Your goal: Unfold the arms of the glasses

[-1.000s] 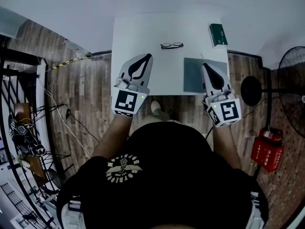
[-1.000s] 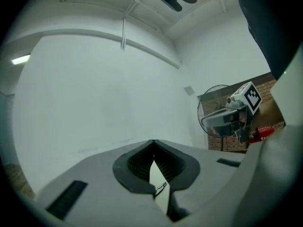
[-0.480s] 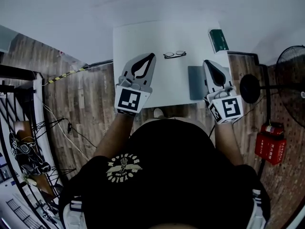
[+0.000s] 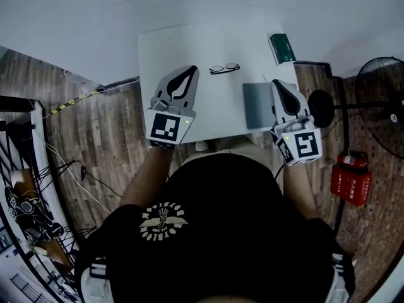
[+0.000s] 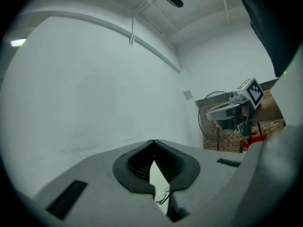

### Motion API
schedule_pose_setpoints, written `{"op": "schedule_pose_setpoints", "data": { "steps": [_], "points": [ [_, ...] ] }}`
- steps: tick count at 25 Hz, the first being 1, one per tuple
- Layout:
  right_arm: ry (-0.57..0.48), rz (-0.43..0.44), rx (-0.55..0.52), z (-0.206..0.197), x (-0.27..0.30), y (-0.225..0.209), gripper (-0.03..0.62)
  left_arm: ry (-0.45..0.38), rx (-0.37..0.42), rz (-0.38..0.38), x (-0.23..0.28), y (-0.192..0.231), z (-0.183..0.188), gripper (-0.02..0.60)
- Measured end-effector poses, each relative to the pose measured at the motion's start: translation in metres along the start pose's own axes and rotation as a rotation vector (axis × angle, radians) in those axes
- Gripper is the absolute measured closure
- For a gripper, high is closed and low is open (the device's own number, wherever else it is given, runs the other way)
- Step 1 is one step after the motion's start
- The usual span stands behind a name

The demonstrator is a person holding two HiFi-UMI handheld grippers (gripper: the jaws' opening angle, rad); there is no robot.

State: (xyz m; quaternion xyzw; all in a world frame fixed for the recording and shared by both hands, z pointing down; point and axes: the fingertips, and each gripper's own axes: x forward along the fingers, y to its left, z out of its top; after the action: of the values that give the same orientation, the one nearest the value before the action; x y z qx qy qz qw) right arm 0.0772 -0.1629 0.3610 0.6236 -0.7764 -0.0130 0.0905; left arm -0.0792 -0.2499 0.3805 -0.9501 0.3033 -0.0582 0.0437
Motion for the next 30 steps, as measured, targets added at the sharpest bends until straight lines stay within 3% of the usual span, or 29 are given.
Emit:
{"op": "schedule_pose_setpoints", "data": {
  "steps": [4, 13, 20, 30],
  "points": [
    [0.008, -0.014, 0.016, -0.009, 0.001, -0.007, 0.594, 0.019, -0.014, 0.011, -0.002, 0.002, -0.007, 0.575],
    [-0.032, 0.035, 0.029, -0.006, 0.03, -0.024, 0.594, 0.082, 0.04, 0.079, 0.005, 0.021, -0.018, 0.575],
    [-0.02, 0.046, 0.044, -0.02, 0.041, -0.056, 0.594, 0.106, 0.031, 0.05, 0.042, 0.012, -0.036, 0.575],
    [0.005, 0.053, 0.074, -0.047, 0.056, -0.11, 0.594, 0.26, 0.061, -0.016, 0.108, -0.012, -0.095, 0.575]
  ]
}}
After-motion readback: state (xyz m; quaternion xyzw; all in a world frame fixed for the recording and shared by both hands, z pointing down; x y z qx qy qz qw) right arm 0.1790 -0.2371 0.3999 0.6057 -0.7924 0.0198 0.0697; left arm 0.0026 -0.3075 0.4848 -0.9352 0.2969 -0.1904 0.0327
